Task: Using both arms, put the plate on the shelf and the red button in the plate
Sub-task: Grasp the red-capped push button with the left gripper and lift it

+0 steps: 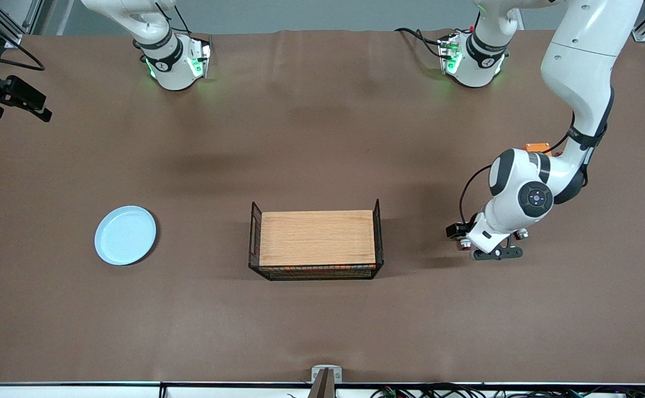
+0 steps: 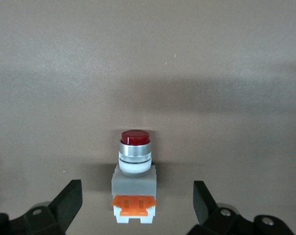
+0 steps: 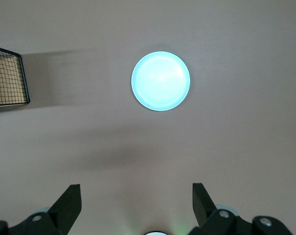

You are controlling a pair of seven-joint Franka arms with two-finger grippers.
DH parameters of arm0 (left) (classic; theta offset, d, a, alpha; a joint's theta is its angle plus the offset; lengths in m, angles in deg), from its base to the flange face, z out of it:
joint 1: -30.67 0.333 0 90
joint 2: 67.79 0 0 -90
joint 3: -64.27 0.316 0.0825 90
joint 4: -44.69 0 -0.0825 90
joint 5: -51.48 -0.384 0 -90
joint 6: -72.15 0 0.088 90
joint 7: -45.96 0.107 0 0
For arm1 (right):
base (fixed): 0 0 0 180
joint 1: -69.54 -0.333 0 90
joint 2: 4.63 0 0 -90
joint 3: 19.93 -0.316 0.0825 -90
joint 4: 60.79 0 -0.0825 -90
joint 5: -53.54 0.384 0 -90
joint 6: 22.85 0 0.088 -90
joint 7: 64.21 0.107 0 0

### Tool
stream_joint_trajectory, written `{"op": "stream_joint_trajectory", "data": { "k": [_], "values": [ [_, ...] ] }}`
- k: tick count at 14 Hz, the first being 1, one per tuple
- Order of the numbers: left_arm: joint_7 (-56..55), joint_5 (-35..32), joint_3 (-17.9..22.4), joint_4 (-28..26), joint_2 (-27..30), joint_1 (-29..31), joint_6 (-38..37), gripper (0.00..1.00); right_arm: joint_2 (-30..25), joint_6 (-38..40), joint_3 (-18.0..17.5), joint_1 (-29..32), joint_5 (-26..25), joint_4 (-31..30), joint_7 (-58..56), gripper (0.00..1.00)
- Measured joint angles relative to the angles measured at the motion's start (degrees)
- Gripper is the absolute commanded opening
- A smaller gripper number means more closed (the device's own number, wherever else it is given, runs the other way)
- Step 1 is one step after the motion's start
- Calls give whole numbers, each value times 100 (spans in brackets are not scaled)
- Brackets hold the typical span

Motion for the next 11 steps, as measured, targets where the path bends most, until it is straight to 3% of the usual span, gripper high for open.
{"op": "stream_joint_trajectory", "data": {
  "k": [2, 4, 9, 11],
  "values": [
    [0, -11, 0, -11, -90, -2, 130, 97, 0, 0, 4, 0, 0, 0, -117, 100],
    [0, -12, 0, -15, -159, -2, 161, 87, 0, 0, 5, 0, 0, 0, -156, 100],
    [0, -13, 0, -24, -204, -3, 166, 46, 0, -1, 5, 0, 0, 0, -165, 100],
    [0, -13, 0, -28, -204, -3, 166, 35, 0, -5, 5, 0, 0, 0, -167, 100]
  ]
}}
